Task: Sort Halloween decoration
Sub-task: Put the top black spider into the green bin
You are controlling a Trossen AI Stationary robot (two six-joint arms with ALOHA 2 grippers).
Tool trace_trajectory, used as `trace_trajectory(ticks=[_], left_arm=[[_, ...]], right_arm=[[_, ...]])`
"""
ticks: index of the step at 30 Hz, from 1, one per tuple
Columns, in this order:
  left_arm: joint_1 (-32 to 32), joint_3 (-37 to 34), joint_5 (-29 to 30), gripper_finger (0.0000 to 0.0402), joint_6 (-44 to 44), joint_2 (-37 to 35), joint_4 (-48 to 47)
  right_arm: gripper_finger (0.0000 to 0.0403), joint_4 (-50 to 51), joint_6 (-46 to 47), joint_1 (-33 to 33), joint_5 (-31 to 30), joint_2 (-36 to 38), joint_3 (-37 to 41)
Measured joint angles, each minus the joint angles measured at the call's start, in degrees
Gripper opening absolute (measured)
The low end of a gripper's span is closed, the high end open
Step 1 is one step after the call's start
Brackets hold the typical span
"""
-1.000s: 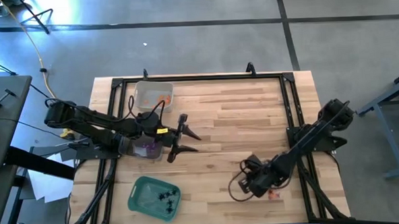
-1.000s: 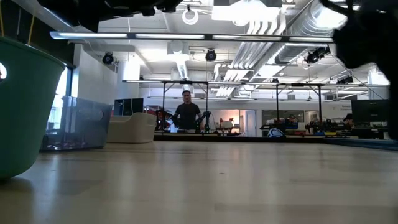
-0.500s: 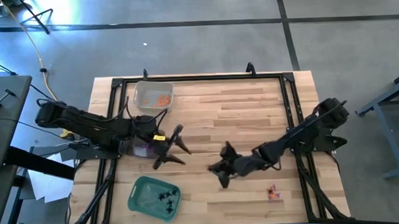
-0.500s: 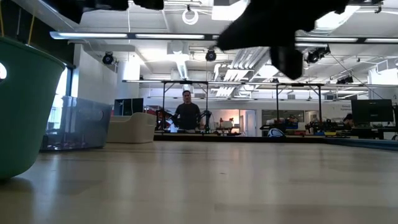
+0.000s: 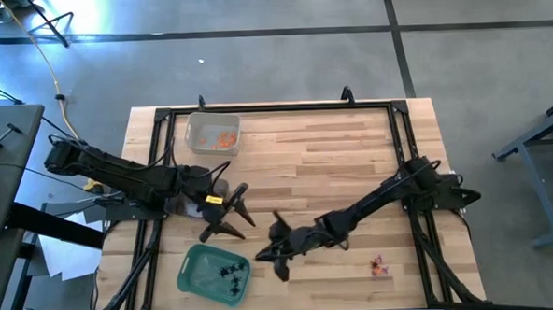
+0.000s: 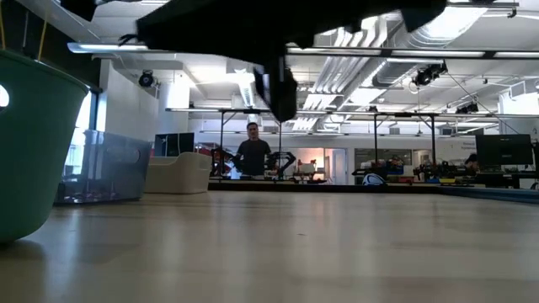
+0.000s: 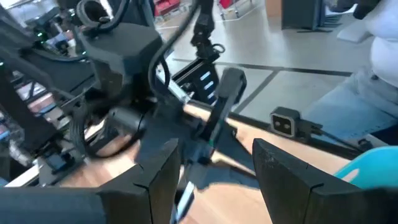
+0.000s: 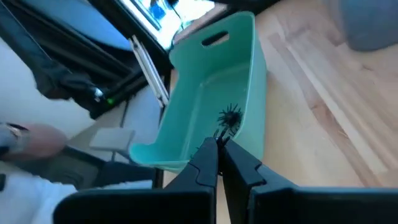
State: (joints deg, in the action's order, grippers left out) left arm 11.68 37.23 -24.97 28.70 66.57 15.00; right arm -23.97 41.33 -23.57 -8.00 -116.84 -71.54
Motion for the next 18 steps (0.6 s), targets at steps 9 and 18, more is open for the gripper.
trace_trajectory(ticks=[9,18], left_arm=[[3.8,0.0,0.0,0.0186,3.4,0.0,-0.3],[4.6,0.0,0.2,0.0186,5.0,-0.3,-1.8]], right_arm=[[0.0000,7.6,-2.8,1.3,8.2,-6.2,-11.2],[0.0001,8.0,-5.2,2.7,11.5,-9.5,-15.4]])
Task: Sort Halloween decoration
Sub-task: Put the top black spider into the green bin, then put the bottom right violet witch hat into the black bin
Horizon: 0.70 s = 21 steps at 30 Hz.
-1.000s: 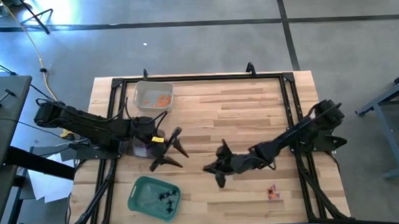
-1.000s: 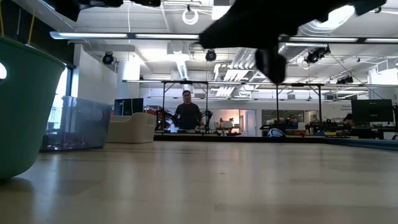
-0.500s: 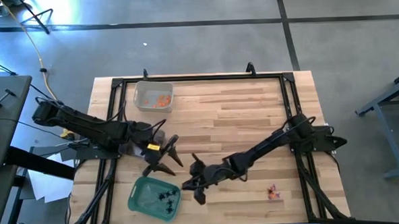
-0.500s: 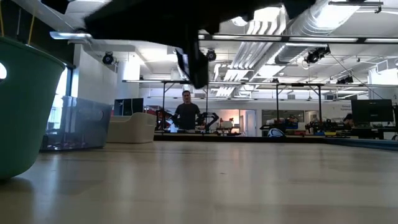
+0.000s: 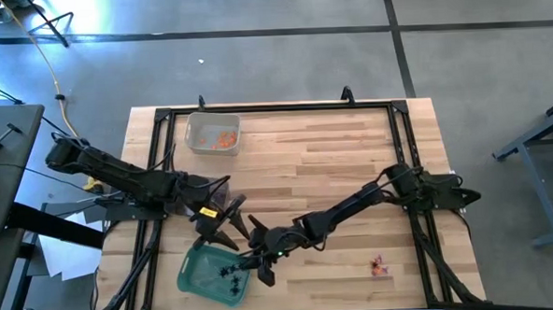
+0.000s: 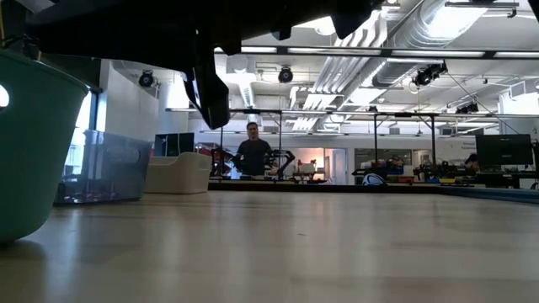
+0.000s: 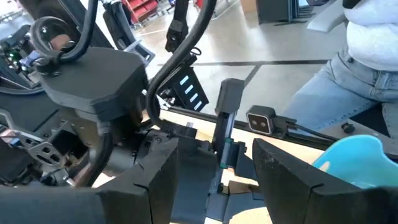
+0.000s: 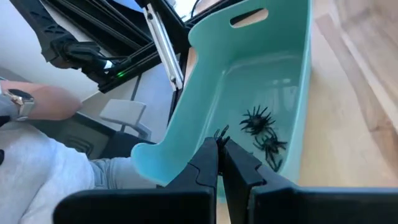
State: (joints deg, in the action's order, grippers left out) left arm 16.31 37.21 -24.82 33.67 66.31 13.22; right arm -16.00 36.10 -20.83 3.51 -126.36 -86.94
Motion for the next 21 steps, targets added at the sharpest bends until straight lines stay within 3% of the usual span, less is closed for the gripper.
trace_trajectory(ticks=[4,12,21], left_arm=[[0.0,0.0,-0.1,0.0186,-0.2,-0.9,-2.0],[0.4,0.0,-0.1,0.0186,-0.8,-0.9,-2.1],[0.9,0.0,-0.2,0.0186,-1.0,-0.9,-1.8]], right_arm=[[0.0017,-0.1,-0.2,0.4,0.0,0.0,-0.2],[0.0091,0.5,-0.1,0.4,1.4,0.0,-1.1],[0.0121,12.2,-0.1,-0.1,2.1,0.0,-6.9]])
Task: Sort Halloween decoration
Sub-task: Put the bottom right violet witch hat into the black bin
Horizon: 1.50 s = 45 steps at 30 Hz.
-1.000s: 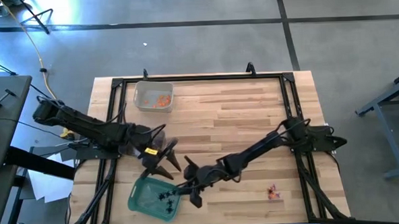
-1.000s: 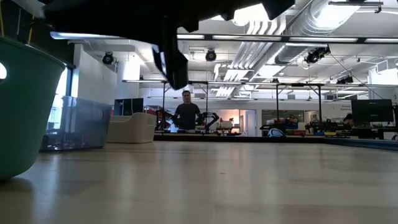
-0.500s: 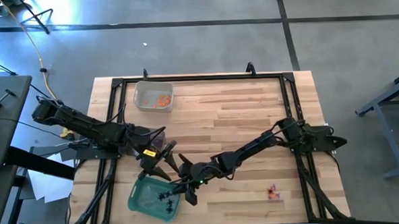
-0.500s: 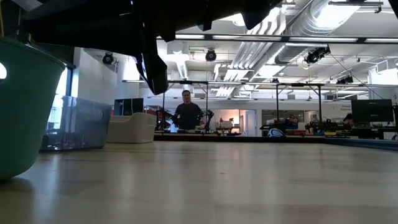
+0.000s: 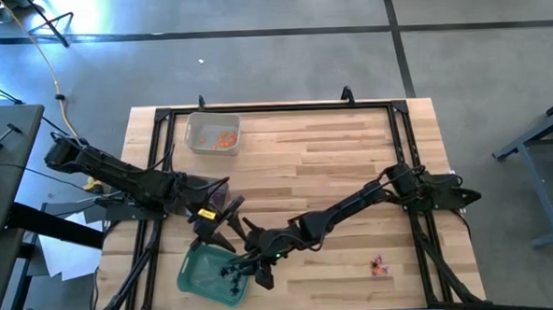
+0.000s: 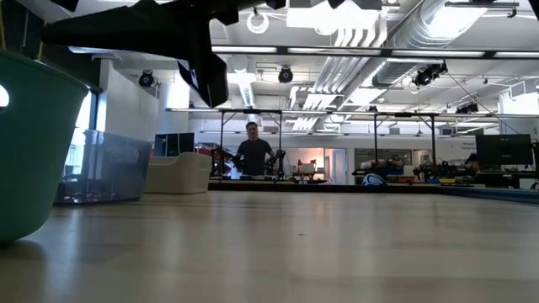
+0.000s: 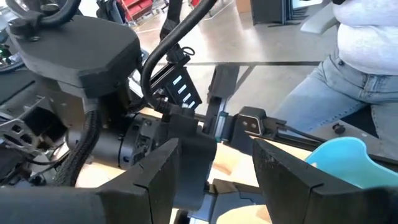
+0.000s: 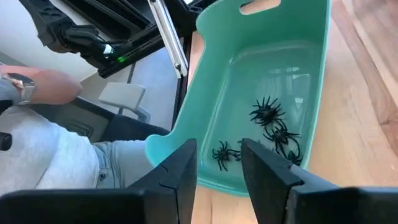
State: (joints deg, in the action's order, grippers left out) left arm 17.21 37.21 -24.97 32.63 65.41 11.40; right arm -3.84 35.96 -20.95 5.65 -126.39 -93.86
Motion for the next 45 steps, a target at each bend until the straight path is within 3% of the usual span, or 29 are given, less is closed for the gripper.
trace_trajectory(ticks=[11,15,18,22,27,29,32,35,41,45], left_arm=[[-0.9,0.0,0.3,0.0186,-1.1,0.0,2.3],[-2.1,0.0,2.8,0.0186,-1.0,0.0,4.3],[-3.1,0.0,4.7,0.0186,-0.9,0.0,5.3],[-4.7,0.0,7.4,0.0186,-1.6,0.0,5.3],[-6.9,0.0,12.5,0.0186,-4.3,0.0,5.6],[-7.7,0.0,14.9,0.0186,-5.3,0.0,6.8],[-8.4,0.0,16.5,0.0186,-6.0,0.0,8.1],[-8.4,0.0,16.6,0.0186,-5.5,0.0,8.2],[-8.4,0.0,16.6,0.0186,-5.4,0.0,7.8],[-8.4,0.0,17.1,0.0186,-3.5,0.0,7.8]], right_arm=[[0.0122,12.6,5.0,-1.7,-0.1,4.0,-1.0],[0.0122,20.8,6.8,-3.9,-6.3,7.0,-1.0],[0.0122,25.2,7.3,-5.8,-15.0,9.8,-0.3],[0.0122,19.2,10.6,-8.5,-27.6,16.2,10.8],[0.0122,1.5,24.5,-11.5,-36.0,25.4,32.8],[0.0122,0.1,30.3,-12.9,-37.7,28.8,38.7],[0.0122,5.1,42.1,-14.9,-36.5,33.5,43.9],[0.0122,13.9,54.7,-16.4,-30.0,37.3,44.9],[0.0122,44.2,75.6,-20.6,-9.8,38.8,38.3],[0.0122,55.9,84.8,-24.0,-5.8,38.8,35.6]])
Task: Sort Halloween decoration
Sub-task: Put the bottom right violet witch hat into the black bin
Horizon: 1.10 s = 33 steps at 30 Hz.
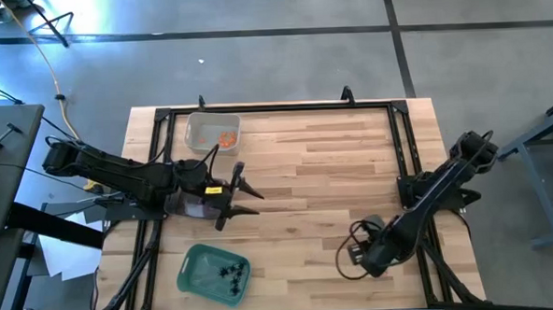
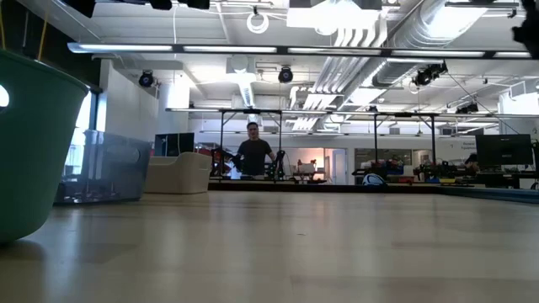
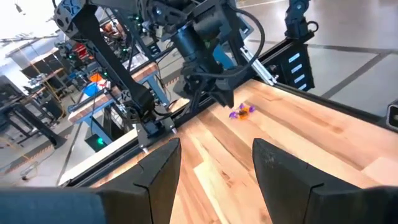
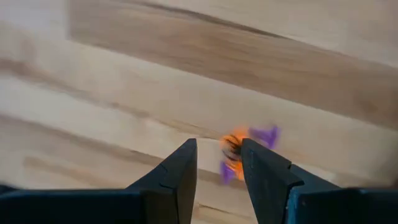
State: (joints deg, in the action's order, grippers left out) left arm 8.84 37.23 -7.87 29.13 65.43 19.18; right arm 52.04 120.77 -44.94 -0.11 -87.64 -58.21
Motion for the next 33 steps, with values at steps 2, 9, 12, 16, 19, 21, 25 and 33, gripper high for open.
trace_trajectory(ticks=[2,9,12,16,19,21,25,33], left_arm=[[0.0,0.0,1.0,0.0186,0.7,0.0,0.0],[0.0,0.0,2.5,0.0186,1.6,0.0,-0.1],[0.0,0.0,2.5,0.0186,1.6,0.0,-0.2],[0.0,0.0,2.8,0.0186,1.2,0.0,-1.1],[0.0,0.0,3.4,0.0186,1.0,0.0,-1.6],[0.0,0.0,3.5,0.0186,1.0,0.0,-1.6],[0.0,0.0,3.5,0.0186,1.0,0.0,-1.7],[-0.6,0.0,3.6,0.0186,1.0,0.0,-2.6]], right_arm=[[0.0122,0.4,4.0,-1.6,0.2,0.0,0.1],[0.0122,-6.0,11.8,-5.1,0.8,-0.1,4.3],[0.0122,-3.9,11.8,-4.9,0.9,-0.1,5.2],[0.0122,-4.3,12.6,-4.4,5.0,-0.1,7.4],[0.0122,-6.5,12.9,-4.5,6.0,-0.2,8.8],[0.0122,-8.2,12.9,-4.4,6.2,-0.2,9.5],[0.0122,-10.5,12.9,-3.8,6.2,-0.3,10.8],[0.0122,-13.8,12.8,-3.3,8.1,-4.9,11.3]])
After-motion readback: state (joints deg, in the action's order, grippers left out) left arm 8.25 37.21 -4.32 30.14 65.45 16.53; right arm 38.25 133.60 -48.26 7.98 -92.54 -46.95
